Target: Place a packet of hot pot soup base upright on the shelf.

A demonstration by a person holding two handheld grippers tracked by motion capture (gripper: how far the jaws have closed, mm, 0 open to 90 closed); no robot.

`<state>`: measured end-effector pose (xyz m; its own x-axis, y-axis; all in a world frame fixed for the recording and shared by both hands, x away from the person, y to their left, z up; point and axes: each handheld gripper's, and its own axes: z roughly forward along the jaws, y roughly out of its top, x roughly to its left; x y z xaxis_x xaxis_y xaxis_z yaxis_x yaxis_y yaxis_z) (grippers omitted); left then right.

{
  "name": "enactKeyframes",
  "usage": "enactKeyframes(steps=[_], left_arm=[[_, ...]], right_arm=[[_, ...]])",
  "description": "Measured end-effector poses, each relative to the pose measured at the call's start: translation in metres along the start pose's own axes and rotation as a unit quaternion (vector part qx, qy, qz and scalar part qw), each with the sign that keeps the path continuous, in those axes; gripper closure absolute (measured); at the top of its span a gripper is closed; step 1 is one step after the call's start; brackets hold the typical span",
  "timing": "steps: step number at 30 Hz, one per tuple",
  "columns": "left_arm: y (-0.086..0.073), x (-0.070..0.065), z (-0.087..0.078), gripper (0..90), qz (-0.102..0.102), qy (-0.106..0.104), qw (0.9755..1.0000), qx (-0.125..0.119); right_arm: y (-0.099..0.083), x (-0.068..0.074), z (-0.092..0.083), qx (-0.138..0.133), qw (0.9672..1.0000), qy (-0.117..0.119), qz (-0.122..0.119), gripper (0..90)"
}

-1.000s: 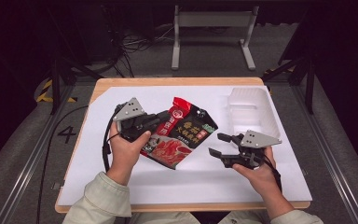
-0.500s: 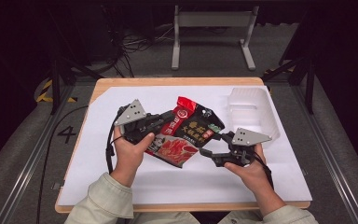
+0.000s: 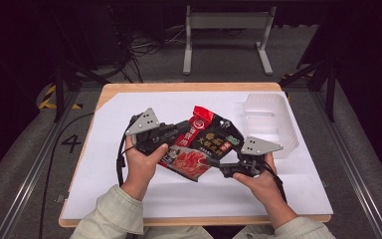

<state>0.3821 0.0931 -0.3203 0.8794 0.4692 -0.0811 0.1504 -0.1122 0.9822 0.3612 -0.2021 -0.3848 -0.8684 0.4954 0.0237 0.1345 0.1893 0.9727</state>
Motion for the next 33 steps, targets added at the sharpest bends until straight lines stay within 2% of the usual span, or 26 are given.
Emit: enactKeyframes(steps=[7, 10, 14, 15, 18, 21, 22, 29, 33], left_arm=[[-0.001, -0.005, 0.006, 88.3, 0.006, -0.014, 0.9998, 0.009], [-0.002, -0.007, 0.007, 88.3, 0.007, -0.012, 0.9998, 0.013], [-0.003, -0.008, 0.009, 88.3, 0.012, -0.012, 0.9997, 0.019], [-0.004, -0.01, 0.01, 88.3, 0.012, -0.011, 0.9996, 0.022], [-0.005, -0.011, 0.012, 88.4, 0.013, -0.007, 0.9995, 0.028], [-0.005, -0.013, 0.014, 88.5, 0.018, -0.003, 0.9991, 0.039], [-0.006, -0.013, 0.015, 88.4, 0.019, -0.002, 0.9989, 0.042], [-0.006, -0.012, 0.015, 88.2, 0.015, -0.005, 0.9987, 0.048], [-0.006, -0.012, 0.016, 87.8, 0.013, -0.006, 0.9986, 0.052]], right_arm=[[-0.001, -0.001, 0.004, -0.01, 0.9999, 0.002, 0.003, 32.7], [-0.001, 0.0, 0.005, -0.012, 0.9999, 0.001, 0.002, 34.5], [-0.001, -0.001, 0.004, 0.0, 0.9999, -0.009, -0.007, 44.7], [-0.001, -0.002, 0.003, 0.001, 1.0, -0.003, -0.006, 49.1], [-0.002, -0.004, 0.0, 0.006, 0.9999, -0.006, -0.008, 61.9], [-0.003, -0.007, -0.002, 0.015, 0.9998, -0.011, -0.007, 68.8], [-0.003, -0.007, -0.003, 0.019, 0.9998, -0.007, -0.002, 71.5], [-0.001, -0.007, -0.005, 0.029, 0.9995, 0.003, 0.009, 77.2], [-0.001, -0.008, -0.008, 0.034, 0.9988, 0.015, 0.033, 83.7]])
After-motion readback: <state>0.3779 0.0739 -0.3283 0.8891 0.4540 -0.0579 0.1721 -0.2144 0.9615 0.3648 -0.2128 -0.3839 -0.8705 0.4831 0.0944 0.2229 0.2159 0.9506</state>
